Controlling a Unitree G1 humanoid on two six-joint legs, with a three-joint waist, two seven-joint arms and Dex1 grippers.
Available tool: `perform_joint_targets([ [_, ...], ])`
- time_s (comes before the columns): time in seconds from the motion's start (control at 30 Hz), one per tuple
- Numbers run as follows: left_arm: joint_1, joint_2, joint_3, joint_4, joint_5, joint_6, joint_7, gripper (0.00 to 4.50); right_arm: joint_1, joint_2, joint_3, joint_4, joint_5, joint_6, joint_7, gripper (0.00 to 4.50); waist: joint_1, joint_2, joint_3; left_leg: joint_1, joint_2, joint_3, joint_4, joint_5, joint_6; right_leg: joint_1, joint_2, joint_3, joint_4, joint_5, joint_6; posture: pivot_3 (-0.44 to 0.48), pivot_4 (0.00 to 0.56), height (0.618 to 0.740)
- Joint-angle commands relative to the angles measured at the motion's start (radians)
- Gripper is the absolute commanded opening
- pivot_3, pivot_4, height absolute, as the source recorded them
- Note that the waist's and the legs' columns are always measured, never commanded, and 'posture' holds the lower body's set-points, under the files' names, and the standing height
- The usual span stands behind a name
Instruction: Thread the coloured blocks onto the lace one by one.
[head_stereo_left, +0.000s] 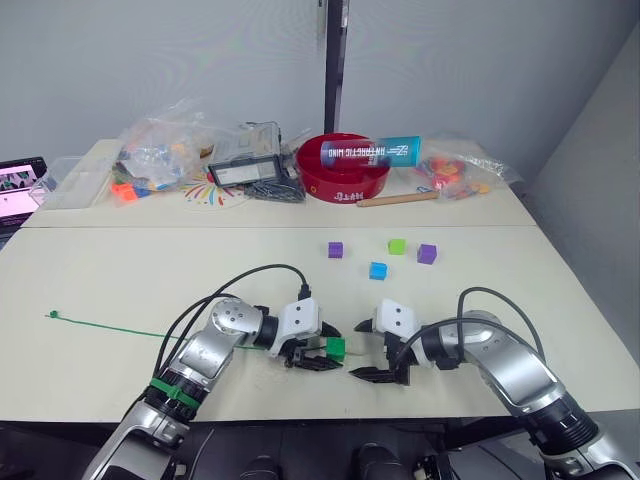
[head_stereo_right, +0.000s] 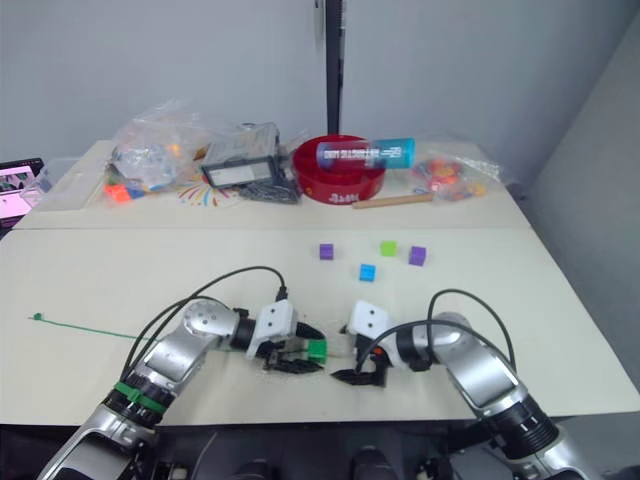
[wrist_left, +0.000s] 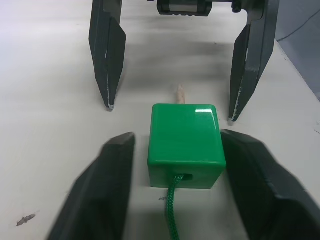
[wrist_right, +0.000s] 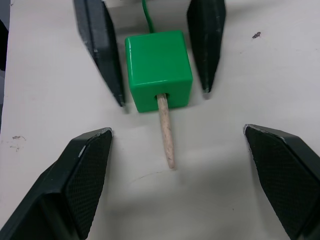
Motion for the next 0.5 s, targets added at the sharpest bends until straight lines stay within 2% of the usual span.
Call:
perform_joint_targets([
  [0.03, -0.007, 0.0, 0.007, -0.01, -0.009, -0.018, -0.007, 1.4, -0.015, 0.007, 0.0, -0.024, -0.004, -0.015, -0.002, 4.5, 0.0, 0.0, 0.0, 0.0, 0.0, 0.0, 0.0, 0.0, 0.0, 0.0, 0.0, 0.0, 0.0, 0.0, 0.0, 0.0, 0.15, 0.731],
  [0.07, -0.006, 0.002, 0.007, -0.011, -0.009, -0.018, -0.009, 1.21, -0.016, 0.009, 0.003, -0.023, -0.004, -0.016, -0.002, 4.5, 0.0, 0.0, 0.0, 0.0, 0.0, 0.0, 0.0, 0.0, 0.0, 0.0, 0.0, 0.0, 0.0, 0.0, 0.0, 0.0, 0.15, 0.731],
  [0.27, -0.004, 0.004, 0.006, -0.014, -0.01, -0.018, -0.013, 1.21, -0.023, 0.019, 0.015, -0.011, -0.015, -0.019, -0.005, 4.5, 0.0, 0.0, 0.0, 0.0, 0.0, 0.0, 0.0, 0.0, 0.0, 0.0, 0.0, 0.0, 0.0, 0.0, 0.0, 0.0, 0.15, 0.731],
  [0.3, -0.002, 0.005, 0.004, -0.016, -0.01, -0.017, -0.015, 1.21, -0.025, 0.02, 0.016, -0.009, -0.016, -0.019, -0.004, 3.93, 0.0, 0.0, 0.0, 0.0, 0.0, 0.0, 0.0, 0.0, 0.0, 0.0, 0.0, 0.0, 0.0, 0.0, 0.0, 0.0, 0.15, 0.731],
  [0.5, 0.001, 0.012, 0.001, -0.022, -0.009, -0.014, -0.026, 1.21, -0.026, 0.007, 0.015, 0.003, -0.028, -0.031, 0.006, 1.92, 0.0, 0.0, 0.0, 0.0, 0.0, 0.0, 0.0, 0.0, 0.0, 0.0, 0.0, 0.0, 0.0, 0.0, 0.0, 0.0, 0.15, 0.731],
])
